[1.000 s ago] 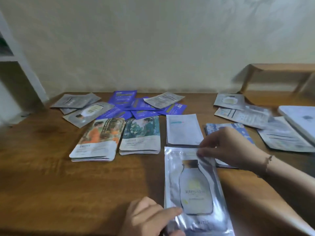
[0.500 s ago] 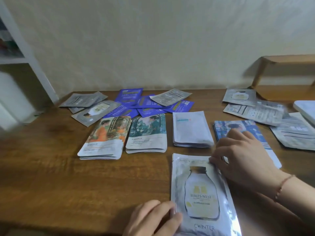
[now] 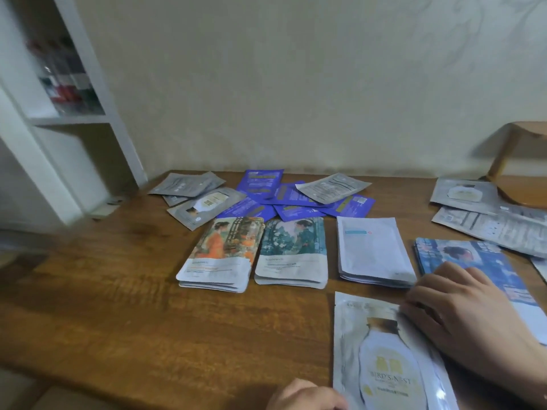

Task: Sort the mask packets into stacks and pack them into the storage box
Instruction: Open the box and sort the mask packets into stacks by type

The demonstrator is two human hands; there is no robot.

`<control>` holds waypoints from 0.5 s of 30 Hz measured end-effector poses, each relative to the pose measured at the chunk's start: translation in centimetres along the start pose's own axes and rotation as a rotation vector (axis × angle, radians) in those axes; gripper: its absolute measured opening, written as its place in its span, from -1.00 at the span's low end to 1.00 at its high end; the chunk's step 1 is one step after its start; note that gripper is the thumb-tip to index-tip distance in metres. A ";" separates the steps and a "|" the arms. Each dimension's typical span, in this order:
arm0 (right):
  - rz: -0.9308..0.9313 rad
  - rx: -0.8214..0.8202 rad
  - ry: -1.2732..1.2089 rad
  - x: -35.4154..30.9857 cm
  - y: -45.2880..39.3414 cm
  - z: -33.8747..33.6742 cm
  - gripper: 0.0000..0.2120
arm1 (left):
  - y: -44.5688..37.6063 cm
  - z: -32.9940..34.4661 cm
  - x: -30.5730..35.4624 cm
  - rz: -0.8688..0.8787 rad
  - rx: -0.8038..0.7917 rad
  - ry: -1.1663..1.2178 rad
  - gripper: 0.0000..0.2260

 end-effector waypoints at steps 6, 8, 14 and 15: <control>0.113 0.209 -0.241 -2.3 -7.1 -2.2 -0.75 | 0.0 -10.7 8.5 0.226 0.902 -0.314 -0.86; -0.001 0.155 -0.246 -5.4 -11.4 -1.6 -0.84 | -1.3 -16.1 8.4 0.181 1.126 -0.371 -0.83; -0.176 -0.011 -0.329 -11.9 -21.5 4.3 -0.75 | -9.6 -27.1 -2.6 -0.349 0.595 -0.460 -0.60; -0.195 -0.024 -0.335 -12.8 -22.5 5.1 -0.78 | -10.5 -27.8 -4.9 -0.371 0.493 -0.463 -0.57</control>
Point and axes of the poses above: each hand's wrist, its own y-axis away from the middle knuckle, its own z-axis out of the palm, x = y × z, the point moved 4 cm from there along -y, towards the middle knuckle, and after that the axes turned 5 degrees about x, right-handed, at the moved point
